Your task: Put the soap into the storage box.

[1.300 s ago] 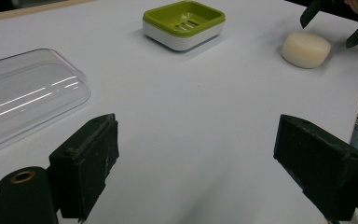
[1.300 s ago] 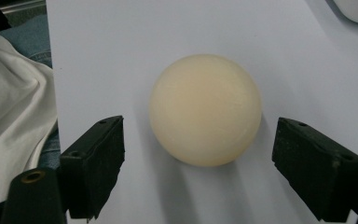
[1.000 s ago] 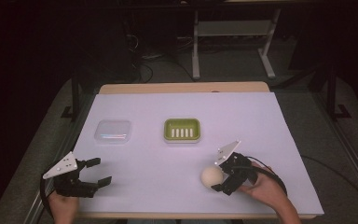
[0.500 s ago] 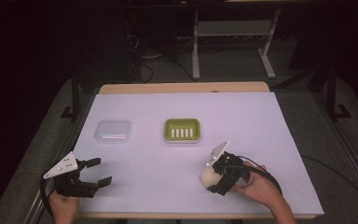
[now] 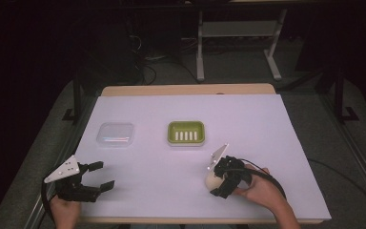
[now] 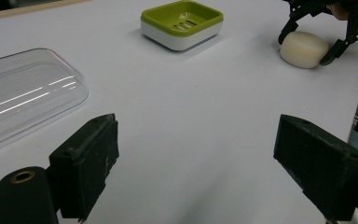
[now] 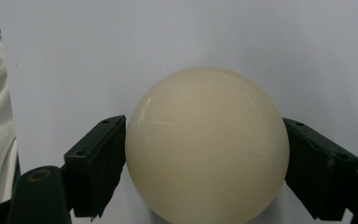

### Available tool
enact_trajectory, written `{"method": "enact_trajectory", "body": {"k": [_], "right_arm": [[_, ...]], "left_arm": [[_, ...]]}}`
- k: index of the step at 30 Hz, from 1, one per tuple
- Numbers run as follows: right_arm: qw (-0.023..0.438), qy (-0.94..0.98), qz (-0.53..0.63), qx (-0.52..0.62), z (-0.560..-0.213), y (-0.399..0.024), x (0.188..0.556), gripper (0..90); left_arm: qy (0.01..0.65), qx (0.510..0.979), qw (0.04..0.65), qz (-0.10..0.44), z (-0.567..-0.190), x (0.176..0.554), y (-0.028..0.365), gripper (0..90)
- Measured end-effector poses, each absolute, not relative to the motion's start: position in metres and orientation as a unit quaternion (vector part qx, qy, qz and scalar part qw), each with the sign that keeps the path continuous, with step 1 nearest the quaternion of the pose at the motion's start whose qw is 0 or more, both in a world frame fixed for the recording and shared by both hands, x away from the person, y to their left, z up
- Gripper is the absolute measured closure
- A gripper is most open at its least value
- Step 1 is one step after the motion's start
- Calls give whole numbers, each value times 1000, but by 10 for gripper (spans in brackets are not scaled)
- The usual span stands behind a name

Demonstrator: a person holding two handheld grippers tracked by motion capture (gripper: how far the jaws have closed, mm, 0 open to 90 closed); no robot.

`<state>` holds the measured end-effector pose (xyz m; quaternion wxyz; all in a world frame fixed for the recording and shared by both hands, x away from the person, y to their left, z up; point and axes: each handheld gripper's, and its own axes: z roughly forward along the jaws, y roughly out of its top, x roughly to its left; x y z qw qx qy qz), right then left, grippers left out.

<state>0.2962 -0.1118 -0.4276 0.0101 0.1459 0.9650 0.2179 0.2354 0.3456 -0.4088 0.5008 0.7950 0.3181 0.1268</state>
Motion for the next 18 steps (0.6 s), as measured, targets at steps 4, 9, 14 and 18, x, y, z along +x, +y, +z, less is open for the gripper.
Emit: {"method": "enact_trajectory", "body": {"k": [4,9,14,18], "right_arm": [[7,966,211,148,-429,-112,296,220],[6,966,209,148,-428,-112,297,236],[9,971,189,146,-425,-107,297,240],[12,969,202,141,-420,-107,299,240]], "left_arm": [[318,794,502,127,-409,236,346,133],[318,795,501,126,-409,236,345,132],[317,795,501,127,-409,236,346,132],[318,794,502,126,-409,236,346,132]]}}
